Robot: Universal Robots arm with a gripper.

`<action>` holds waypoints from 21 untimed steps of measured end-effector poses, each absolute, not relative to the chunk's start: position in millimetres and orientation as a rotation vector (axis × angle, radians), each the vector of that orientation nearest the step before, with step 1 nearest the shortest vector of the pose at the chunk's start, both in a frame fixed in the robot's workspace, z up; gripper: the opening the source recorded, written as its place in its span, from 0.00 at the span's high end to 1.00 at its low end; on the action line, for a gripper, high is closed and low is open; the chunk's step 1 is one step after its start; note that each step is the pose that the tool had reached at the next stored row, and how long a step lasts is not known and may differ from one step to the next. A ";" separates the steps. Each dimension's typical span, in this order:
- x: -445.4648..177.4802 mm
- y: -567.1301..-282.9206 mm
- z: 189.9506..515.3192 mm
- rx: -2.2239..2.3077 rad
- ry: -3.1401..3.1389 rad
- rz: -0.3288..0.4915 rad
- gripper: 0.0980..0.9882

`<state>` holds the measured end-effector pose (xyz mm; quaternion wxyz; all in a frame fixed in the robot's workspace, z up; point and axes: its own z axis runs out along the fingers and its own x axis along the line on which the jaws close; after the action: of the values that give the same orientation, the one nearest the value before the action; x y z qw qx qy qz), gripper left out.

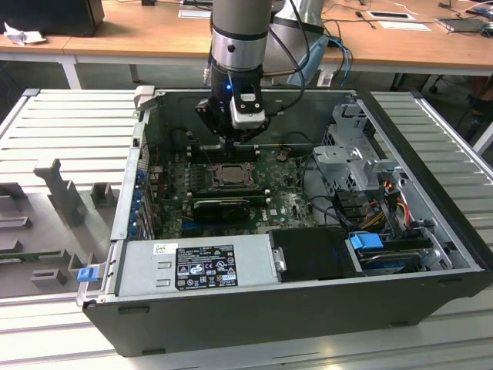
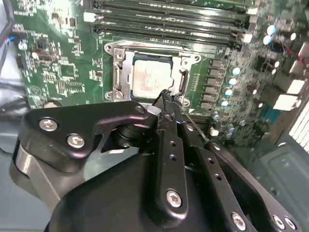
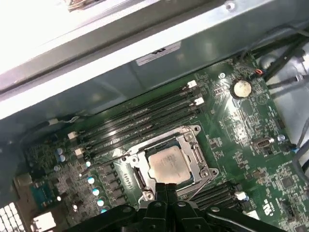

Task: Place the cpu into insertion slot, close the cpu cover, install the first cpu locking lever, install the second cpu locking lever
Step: 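Install the first cpu locking lever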

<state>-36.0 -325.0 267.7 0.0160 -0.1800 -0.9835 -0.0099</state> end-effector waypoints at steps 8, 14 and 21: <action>-36.0 -325.0 267.7 -0.407 -3.082 -0.028 0.99; -36.0 -325.0 267.7 -0.342 -3.089 -0.027 0.99; -36.0 -325.0 267.7 -0.188 -3.103 -0.025 0.99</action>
<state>-36.0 -325.0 267.7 0.0164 -0.0605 -0.9980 -0.0079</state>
